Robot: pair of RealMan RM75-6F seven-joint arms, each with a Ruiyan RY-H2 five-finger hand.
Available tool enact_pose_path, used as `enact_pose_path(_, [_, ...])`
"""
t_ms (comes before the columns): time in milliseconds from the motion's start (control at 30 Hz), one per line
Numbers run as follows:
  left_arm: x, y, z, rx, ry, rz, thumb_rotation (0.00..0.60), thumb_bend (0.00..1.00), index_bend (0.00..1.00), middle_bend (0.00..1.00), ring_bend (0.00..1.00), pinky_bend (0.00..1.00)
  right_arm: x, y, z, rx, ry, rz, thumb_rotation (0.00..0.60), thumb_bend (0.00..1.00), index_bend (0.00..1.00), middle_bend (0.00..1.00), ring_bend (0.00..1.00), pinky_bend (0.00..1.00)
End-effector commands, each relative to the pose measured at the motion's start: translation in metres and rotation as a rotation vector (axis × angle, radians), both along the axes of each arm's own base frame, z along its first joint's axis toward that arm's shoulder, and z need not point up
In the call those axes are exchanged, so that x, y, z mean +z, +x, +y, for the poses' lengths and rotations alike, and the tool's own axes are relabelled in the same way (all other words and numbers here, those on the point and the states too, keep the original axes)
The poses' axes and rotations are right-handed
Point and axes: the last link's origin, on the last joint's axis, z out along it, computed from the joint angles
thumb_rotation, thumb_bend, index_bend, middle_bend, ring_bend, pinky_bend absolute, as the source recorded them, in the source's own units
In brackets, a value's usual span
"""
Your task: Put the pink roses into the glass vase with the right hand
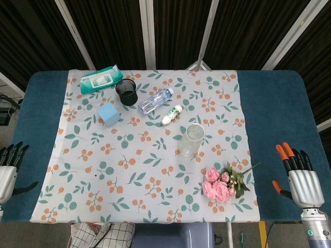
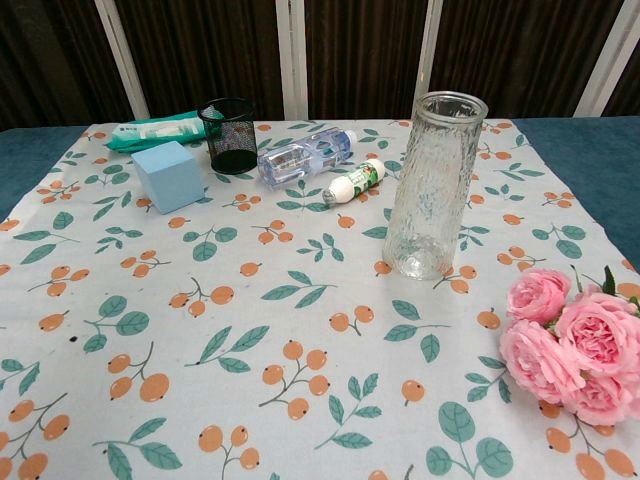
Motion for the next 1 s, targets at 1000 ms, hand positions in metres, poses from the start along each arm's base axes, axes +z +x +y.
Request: enact_pose_path(1000, [0.003,-0.001,0.0,0.009,0.022,-0.055,0.6,0.0,0.0,0.0,0.0,0.0,-0.045,0.041,0.005,0.042,0.24,-0.11,0.6,0.31,0.0,0.03,0.04,0.06])
